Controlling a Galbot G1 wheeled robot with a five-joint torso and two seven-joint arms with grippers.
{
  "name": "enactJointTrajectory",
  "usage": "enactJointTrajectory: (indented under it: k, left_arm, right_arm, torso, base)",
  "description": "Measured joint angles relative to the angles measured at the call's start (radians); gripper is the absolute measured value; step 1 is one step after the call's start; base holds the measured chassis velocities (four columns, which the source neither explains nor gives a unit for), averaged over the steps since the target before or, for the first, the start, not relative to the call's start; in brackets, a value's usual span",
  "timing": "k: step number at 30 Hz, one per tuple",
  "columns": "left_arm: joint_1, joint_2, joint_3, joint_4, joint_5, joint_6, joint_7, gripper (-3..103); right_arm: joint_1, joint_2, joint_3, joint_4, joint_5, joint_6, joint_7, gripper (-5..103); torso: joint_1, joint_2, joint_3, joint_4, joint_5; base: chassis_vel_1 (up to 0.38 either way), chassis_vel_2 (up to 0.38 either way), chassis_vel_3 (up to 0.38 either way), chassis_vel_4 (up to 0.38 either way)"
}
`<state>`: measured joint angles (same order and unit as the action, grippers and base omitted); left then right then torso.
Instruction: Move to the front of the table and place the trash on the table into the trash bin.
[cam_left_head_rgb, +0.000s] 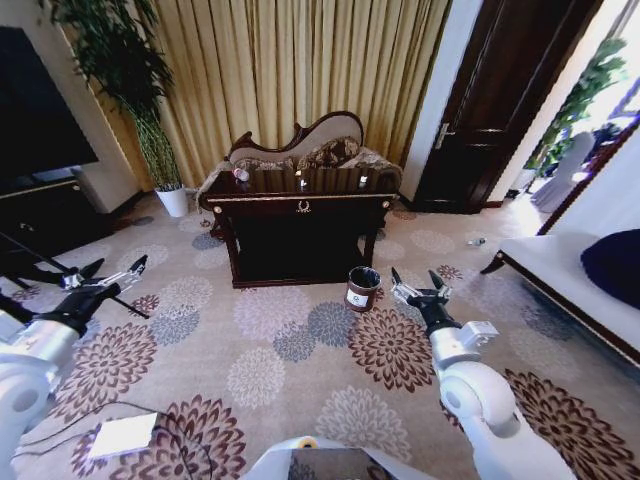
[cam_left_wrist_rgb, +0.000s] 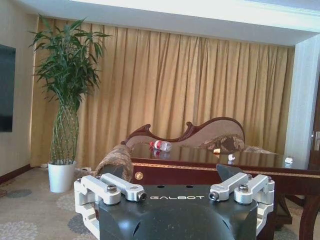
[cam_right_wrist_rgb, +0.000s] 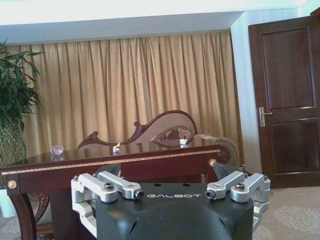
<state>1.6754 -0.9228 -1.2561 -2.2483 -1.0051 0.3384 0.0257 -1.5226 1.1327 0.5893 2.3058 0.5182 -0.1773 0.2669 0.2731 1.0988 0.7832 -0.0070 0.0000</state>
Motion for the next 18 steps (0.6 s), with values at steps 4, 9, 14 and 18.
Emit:
enactJointTrajectory:
  k: [4,9,14,18]
  left_arm:
    - [-0.001,0.001,0.001,0.0,-0.001,0.0,-0.002,100]
    - [-0.004,0.004,0.002,0.0,-0.004,0.001,-0.006,100]
    - [-0.002,0.002,0.003,0.0,-0.004,0.002,-0.007,100]
    - [-0.001,0.002,0.003,-0.001,-0.004,0.002,-0.007,100]
  right_arm:
    - [0.0,0.0,0.0,-0.001,-0.001,0.001,0.0,100]
    - [0.001,0.001,0.0,-0.001,-0.002,0.001,-0.001,100]
    - [0.0,0.001,-0.001,-0.002,-0.005,0.002,-0.001,100]
    - [0.0,0.001,0.001,-0.002,-0.008,0.004,-0.006,100]
  torso:
    - [0.0,0.0,0.0,0.0,0.0]
    - [0.0,0.0,0.0,0.0,0.0]
    - [0.0,0.0,0.0,0.0,0.0]
    - [0.0,0.0,0.0,0.0,0.0]
  base:
    - [0.0,0.0,0.0,0.0]
    - [0.0,0.0,0.0,0.0]
    - [0.0,0.0,0.0,0.0]
    - [0.0,0.0,0.0,0.0]
